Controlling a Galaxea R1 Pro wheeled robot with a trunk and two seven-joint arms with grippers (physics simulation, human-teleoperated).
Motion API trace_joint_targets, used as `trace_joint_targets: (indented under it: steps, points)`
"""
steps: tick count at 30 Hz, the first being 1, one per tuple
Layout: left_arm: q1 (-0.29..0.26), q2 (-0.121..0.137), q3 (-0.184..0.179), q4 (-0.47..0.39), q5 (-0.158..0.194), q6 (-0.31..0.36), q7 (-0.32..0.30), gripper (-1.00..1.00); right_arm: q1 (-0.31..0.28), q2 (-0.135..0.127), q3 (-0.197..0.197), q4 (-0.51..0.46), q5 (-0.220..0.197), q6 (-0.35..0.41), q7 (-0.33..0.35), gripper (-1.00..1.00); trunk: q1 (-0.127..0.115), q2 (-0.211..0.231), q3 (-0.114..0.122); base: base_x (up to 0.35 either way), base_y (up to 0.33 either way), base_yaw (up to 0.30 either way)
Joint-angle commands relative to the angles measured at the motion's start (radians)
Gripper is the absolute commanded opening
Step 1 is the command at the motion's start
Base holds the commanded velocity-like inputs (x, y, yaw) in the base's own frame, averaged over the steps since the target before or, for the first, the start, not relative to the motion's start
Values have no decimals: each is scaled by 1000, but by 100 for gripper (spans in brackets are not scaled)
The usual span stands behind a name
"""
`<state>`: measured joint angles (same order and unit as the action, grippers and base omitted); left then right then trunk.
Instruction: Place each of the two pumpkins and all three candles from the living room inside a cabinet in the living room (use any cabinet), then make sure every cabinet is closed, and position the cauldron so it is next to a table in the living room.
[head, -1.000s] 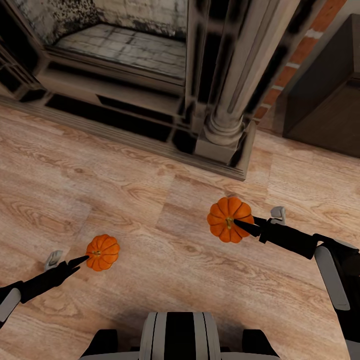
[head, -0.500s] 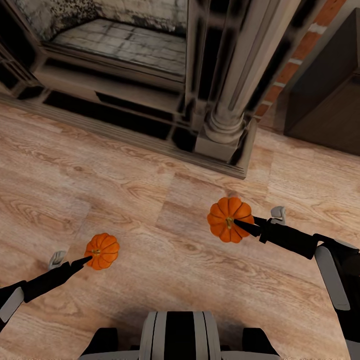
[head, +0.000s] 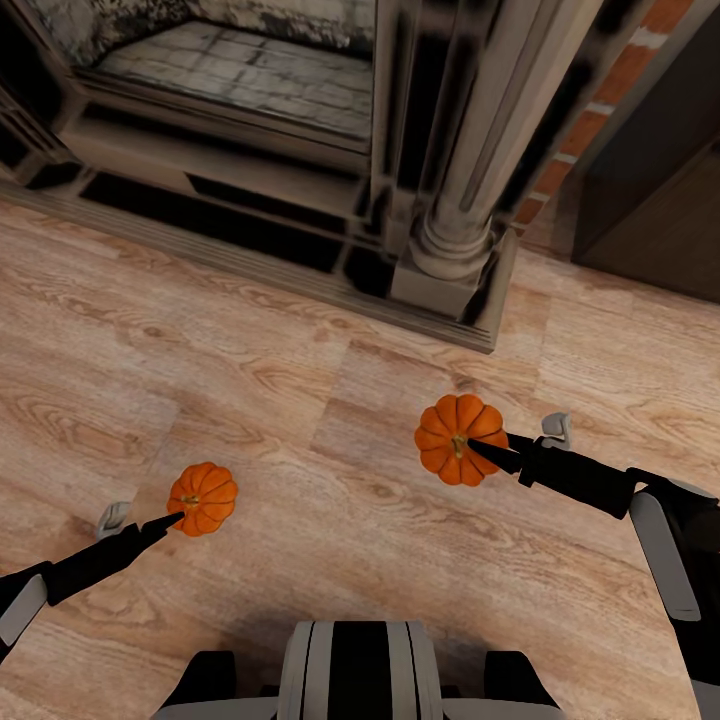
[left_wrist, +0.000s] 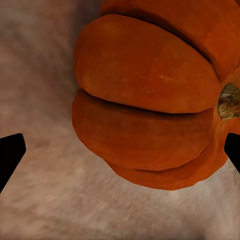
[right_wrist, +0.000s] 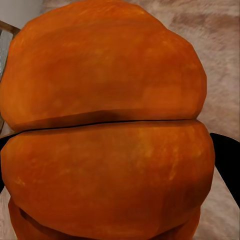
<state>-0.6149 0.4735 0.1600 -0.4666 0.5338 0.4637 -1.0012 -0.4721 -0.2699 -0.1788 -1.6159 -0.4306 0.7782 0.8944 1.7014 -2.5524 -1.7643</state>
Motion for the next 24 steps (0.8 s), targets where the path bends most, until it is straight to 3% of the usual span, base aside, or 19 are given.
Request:
trace_joint_targets:
  steps: [1,17,24]
  points:
    - [0,0,1,0,5,9,-2,100,0,0,-1,0,-4,6,1,-100,0,0,0,0,0,0]
    - [0,-1,1,0,4,8,0,100,0,0,-1,0,-4,4,5,-100,1,-1,-8,0,0,0]
    - [1,-1,2,0,4,7,-1,100,0,0,-1,0,-3,5,45,-100,1,-1,-8,0,0,0]
